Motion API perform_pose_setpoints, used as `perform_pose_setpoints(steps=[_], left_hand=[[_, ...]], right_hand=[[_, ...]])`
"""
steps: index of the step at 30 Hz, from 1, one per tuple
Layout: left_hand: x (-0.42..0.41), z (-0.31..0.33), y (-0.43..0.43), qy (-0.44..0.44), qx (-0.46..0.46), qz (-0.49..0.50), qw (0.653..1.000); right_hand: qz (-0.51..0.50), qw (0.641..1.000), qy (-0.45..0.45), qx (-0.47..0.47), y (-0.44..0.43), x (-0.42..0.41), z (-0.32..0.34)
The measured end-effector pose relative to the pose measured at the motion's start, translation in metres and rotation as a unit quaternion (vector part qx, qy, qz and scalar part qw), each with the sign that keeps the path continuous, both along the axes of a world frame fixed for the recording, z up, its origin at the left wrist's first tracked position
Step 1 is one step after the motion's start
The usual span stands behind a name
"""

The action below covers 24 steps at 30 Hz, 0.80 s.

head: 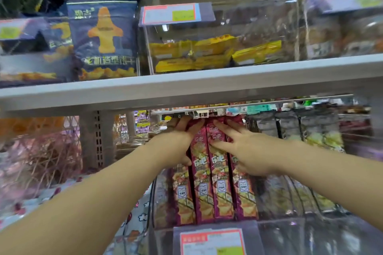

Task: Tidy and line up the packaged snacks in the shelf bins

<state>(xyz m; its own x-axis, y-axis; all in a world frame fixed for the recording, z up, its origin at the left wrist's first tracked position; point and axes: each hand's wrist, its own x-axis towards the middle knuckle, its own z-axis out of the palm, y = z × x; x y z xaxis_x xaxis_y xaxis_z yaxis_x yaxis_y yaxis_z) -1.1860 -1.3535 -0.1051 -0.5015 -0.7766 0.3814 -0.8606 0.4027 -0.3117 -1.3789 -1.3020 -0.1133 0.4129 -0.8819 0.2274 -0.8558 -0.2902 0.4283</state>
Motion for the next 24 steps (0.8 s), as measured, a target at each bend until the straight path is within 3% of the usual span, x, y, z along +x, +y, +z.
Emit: perform_pose_setpoints(steps=[6, 14, 20, 24], left_hand=[[0.002, 0.002, 0.008, 0.002, 0.011, 0.006, 1.0], [-0.016, 0.003, 0.035, -0.012, -0.015, 0.039, 0.999], [-0.055, 0.002, 0.059, -0.007, -0.078, -0.069, 0.995], [-0.082, -0.001, 0.066, 0.004, -0.034, -0.146, 0.989]], right_hand=[[-0.006, 1.0, 0.0, 0.008, 0.005, -0.001, -0.001], [0.037, 0.996, -0.075, -0.031, 0.027, -0.016, 0.011], [-0.006, 0.967, -0.193, -0.164, 0.056, -0.075, 0.011], [-0.11, 0.977, -0.137, -0.123, 0.066, -0.113, -0.002]])
